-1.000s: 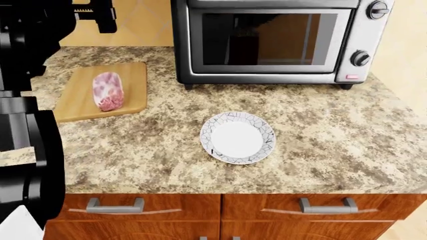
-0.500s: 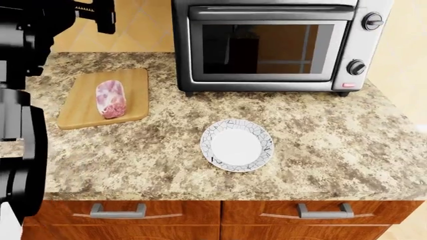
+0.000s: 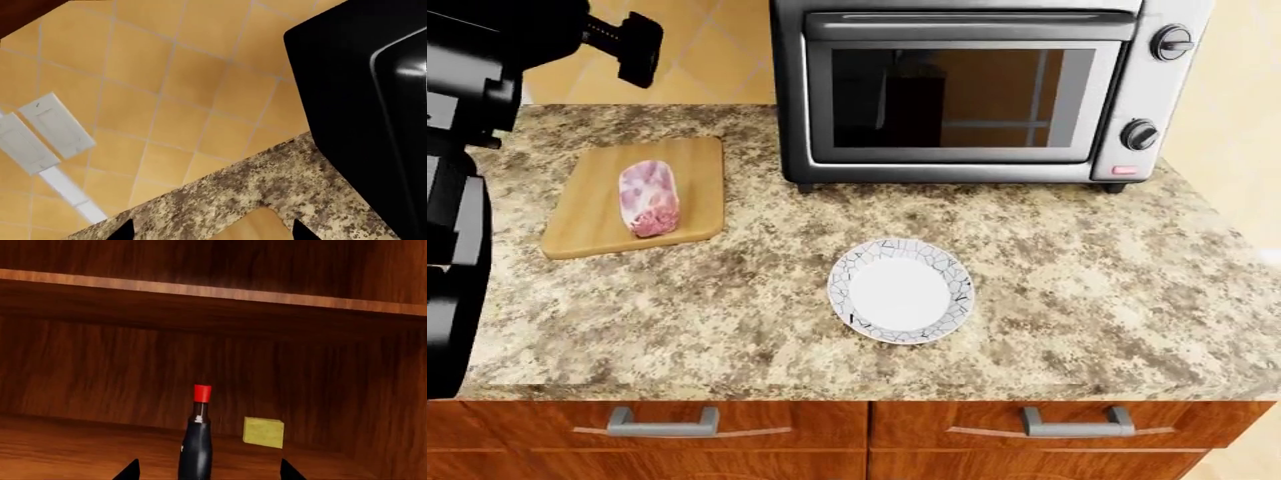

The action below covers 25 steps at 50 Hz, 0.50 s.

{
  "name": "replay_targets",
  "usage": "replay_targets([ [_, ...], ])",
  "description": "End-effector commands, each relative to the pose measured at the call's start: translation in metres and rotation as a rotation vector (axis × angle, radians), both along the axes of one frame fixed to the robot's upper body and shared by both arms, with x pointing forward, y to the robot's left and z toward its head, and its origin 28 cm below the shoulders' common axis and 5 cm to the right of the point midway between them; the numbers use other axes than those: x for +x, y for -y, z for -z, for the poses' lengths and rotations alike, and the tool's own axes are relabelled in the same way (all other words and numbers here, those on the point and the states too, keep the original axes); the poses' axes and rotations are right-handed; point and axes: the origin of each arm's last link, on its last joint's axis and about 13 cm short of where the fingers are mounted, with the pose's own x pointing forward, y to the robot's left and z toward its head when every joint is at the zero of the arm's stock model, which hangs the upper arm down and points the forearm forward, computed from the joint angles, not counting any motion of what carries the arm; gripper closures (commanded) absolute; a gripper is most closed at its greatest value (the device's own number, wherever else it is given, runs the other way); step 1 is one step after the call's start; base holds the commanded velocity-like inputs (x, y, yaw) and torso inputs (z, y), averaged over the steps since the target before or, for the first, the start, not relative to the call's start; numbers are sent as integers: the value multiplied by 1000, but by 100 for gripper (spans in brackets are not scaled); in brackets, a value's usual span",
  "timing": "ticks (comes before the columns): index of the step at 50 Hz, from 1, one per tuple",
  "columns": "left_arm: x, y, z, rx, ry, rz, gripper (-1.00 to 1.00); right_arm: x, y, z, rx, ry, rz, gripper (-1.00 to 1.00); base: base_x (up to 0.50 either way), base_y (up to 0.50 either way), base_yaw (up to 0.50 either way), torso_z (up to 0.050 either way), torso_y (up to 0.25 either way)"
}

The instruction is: Pick the pork loin from the plate and place it on the cutting board. Then pick the condiment bottle from the cabinet and place it next to the cutting board.

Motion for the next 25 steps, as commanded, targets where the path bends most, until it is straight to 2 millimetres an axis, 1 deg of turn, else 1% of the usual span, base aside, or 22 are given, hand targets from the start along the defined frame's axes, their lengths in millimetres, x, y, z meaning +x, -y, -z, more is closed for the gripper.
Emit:
replay_targets([
  [1, -2, -17, 9, 63, -56, 5, -100, 1, -1, 0, -1, -3, 3, -100, 0, 0, 0, 0, 0],
  [6, -5, -28, 15, 63, -78, -13, -100, 1, -1, 0, -1, -3, 3, -100, 0, 0, 0, 0, 0],
  [10, -7, -33, 15, 70, -80, -41, -100, 1, -1, 0, -1, -3, 3, -100, 0, 0, 0, 0, 0],
  [18, -8, -36, 14, 82, -81, -63, -100, 1, -1, 0, -1, -3, 3, -100, 7, 0, 0, 0, 0],
  [25, -9, -38, 13, 85, -82, -69, -100, 1, -1, 0, -1, -3, 3, -100, 79, 1, 0, 0, 0],
])
